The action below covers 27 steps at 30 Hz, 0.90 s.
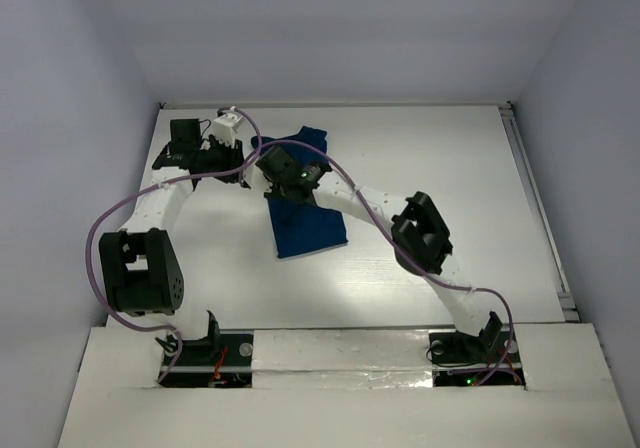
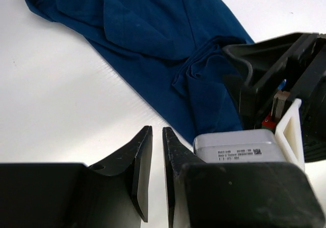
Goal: Fold and stack the t-shirts
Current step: Fold the folded rectangular tshirt in 1/3 of the way
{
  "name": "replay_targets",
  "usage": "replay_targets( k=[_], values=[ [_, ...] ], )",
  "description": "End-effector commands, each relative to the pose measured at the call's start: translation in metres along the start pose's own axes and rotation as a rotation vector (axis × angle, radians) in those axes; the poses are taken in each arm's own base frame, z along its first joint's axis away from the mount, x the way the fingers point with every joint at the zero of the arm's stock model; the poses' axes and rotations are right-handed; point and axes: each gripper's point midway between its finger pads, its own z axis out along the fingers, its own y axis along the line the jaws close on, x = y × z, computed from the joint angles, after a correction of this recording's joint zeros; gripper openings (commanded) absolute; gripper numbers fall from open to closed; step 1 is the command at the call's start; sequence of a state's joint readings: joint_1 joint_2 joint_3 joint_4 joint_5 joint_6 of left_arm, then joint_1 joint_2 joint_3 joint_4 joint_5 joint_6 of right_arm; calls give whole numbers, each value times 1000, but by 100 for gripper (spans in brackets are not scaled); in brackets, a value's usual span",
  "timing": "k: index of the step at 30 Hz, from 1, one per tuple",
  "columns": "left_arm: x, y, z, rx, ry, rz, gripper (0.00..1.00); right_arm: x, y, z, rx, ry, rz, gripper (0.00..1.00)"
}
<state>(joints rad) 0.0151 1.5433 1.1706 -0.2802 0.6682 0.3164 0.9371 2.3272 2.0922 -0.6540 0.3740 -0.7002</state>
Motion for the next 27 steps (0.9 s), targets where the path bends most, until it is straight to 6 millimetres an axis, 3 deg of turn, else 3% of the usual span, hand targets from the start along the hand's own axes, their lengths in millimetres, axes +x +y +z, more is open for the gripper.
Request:
replay_targets(
  k=[1,6,12,16,22,24,25,27],
  values=[
    [-11,-10,-10,26,-48,34,12,-23,-26,-19,67,-95,97,47],
    [-14,-4,-13,6,-53,34,12,-25,-43,-29,137,-106,151,52],
    [-10,-6,-13,8,-45,30,12,-30,-66,-67,187,-171,216,52],
    [-6,-4,-16,2,-42,28,12,-21,-51,-73,116,-151,216,51],
    [-3,-8,-19,10,-38,34,11,10,-5,-55,-23,-47,158,48],
    [-3,-15,-21,45,-41,51,11,16,7,-49,-53,-35,151,41],
    [-4,-20,-23,63,-50,60,11,16,17,-43,-88,-33,161,23],
    [-4,-35,-24,139,-73,71,9,23,27,-39,-137,-6,183,0]
  ],
)
